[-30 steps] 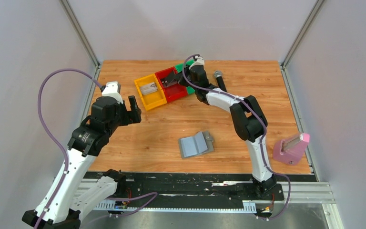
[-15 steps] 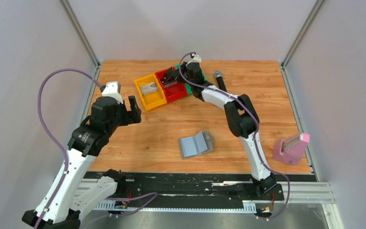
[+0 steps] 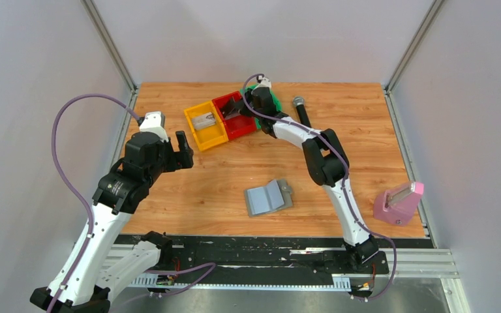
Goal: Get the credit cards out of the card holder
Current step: Place the credit card in the storage box.
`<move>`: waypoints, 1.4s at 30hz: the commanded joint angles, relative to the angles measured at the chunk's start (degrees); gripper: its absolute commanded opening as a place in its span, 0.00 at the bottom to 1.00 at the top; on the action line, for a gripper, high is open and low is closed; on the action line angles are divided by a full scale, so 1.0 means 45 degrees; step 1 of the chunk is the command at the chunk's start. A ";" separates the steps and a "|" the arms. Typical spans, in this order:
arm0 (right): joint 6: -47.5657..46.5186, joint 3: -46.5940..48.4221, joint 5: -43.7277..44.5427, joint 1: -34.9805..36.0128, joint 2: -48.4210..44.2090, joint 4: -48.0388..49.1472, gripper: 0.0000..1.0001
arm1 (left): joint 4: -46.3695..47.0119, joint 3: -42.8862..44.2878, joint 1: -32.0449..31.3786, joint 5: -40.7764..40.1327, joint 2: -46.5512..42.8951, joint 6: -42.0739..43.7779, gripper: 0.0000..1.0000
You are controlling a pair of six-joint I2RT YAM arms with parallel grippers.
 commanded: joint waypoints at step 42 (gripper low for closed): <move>-0.2208 0.0492 -0.0927 -0.0005 -0.2101 -0.2138 0.24 | 0.0080 0.0051 0.0029 0.0039 0.0050 0.0107 1.00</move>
